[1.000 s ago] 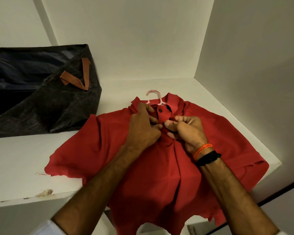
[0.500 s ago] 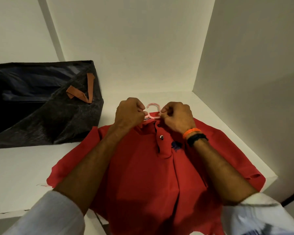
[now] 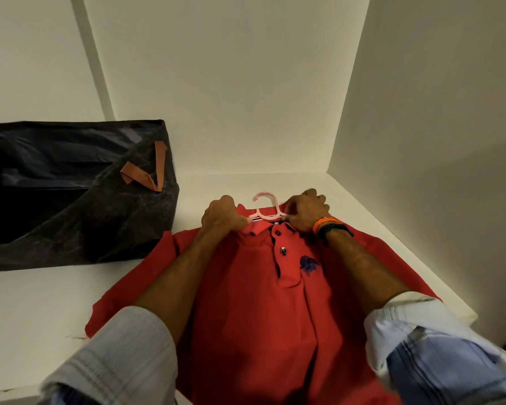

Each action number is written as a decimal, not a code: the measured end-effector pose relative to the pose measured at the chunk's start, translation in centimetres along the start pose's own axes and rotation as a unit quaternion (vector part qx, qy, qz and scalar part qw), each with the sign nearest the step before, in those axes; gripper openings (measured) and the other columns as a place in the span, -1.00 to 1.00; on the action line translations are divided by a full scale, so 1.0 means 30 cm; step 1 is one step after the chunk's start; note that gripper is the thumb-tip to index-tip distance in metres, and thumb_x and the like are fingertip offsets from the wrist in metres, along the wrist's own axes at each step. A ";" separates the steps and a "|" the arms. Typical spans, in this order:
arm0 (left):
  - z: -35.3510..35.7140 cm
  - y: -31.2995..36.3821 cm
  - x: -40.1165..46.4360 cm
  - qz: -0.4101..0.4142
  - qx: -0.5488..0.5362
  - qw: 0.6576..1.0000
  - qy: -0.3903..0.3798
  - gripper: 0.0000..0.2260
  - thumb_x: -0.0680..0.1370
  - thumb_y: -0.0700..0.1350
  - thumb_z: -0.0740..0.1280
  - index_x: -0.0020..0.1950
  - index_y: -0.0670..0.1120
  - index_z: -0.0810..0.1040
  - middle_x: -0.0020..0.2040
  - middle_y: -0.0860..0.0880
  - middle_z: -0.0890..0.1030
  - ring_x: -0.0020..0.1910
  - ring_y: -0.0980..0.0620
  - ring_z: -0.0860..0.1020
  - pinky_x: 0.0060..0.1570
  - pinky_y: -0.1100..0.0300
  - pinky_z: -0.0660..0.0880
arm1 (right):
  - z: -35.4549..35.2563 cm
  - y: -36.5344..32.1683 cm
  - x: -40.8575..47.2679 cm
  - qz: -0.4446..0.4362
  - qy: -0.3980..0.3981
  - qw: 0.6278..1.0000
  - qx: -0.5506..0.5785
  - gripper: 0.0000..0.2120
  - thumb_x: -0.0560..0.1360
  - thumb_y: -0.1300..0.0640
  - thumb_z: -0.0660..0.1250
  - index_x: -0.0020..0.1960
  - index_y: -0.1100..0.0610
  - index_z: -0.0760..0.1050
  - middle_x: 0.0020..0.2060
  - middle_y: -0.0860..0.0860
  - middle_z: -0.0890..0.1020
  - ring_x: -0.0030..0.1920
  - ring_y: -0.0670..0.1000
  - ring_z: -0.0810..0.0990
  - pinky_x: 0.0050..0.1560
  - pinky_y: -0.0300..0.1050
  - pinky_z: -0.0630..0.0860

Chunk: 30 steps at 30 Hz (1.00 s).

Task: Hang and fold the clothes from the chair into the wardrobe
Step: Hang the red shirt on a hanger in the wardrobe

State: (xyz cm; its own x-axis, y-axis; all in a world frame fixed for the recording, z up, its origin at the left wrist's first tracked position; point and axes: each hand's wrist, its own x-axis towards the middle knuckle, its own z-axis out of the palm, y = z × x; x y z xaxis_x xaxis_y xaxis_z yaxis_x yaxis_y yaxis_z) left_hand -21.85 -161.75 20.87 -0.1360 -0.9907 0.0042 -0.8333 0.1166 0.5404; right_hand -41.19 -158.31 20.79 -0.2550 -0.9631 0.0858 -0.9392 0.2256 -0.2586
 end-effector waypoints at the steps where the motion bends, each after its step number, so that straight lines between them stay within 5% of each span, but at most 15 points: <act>1: -0.002 -0.003 0.003 0.001 -0.006 1.000 -0.006 -0.48 0.44 0.14 0.47 0.22 -0.17 0.47 0.24 -0.17 0.54 0.20 -0.17 0.52 0.06 0.06 0.46 | 0.001 0.001 -0.002 -0.001 -0.003 1.000 0.026 -0.79 0.45 -0.07 0.44 0.01 0.02 0.62 0.17 0.10 0.54 0.20 0.20 0.49 0.23 0.06 0.47; 4: -0.005 -0.004 0.009 0.015 -0.025 0.999 -0.015 -0.53 0.48 0.13 0.43 0.23 -0.15 0.49 0.26 -0.18 0.55 0.22 -0.19 0.52 0.13 0.05 0.47 | -0.010 0.002 -0.016 -0.017 0.020 0.996 0.087 -0.90 0.45 0.05 0.45 -0.14 0.07 0.58 0.06 0.01 0.68 0.10 0.10 0.61 0.13 -0.04 0.54; 9: -0.045 0.014 -0.015 0.065 -0.083 0.994 0.026 -0.57 0.42 0.14 0.48 0.15 -0.09 0.55 0.13 -0.12 0.63 0.13 -0.16 0.57 0.08 0.05 0.52 | -0.078 0.005 -0.049 -0.044 0.074 0.988 0.128 -0.90 0.46 0.07 0.46 -0.09 0.08 0.60 -0.02 0.00 0.67 0.00 0.02 0.58 -0.01 -0.23 0.37; 17: -0.124 0.037 -0.074 0.135 -0.171 0.975 0.049 -0.51 0.35 0.09 0.57 0.20 -0.03 0.56 0.10 -0.03 0.65 0.09 -0.02 0.61 0.12 0.08 0.54 | -0.194 -0.004 -0.193 -0.072 0.131 0.976 0.160 -0.78 0.46 -0.02 0.48 0.04 0.07 0.68 0.09 0.00 0.68 0.12 0.03 0.59 0.10 -0.23 0.38; 30: -0.327 0.125 -0.527 0.248 -0.185 0.943 0.118 -0.59 0.33 0.07 0.59 0.11 0.00 0.64 0.03 0.03 0.69 0.04 0.03 0.63 0.12 0.05 0.55 | -0.451 -0.013 -0.677 -0.129 0.204 0.939 0.246 -0.86 0.40 0.00 0.55 -0.21 -0.06 0.59 -0.19 -0.16 0.64 -0.13 -0.14 0.59 -0.04 -0.30 0.45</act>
State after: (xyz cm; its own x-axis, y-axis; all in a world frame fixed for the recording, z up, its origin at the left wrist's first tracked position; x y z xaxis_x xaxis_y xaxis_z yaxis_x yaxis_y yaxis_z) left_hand -17.58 -146.35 31.10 -0.3008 -0.8133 0.4980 -0.4481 0.5815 0.6790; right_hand -38.74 -136.87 32.17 -0.1945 -0.8177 0.5417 -0.7871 -0.1995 -0.5837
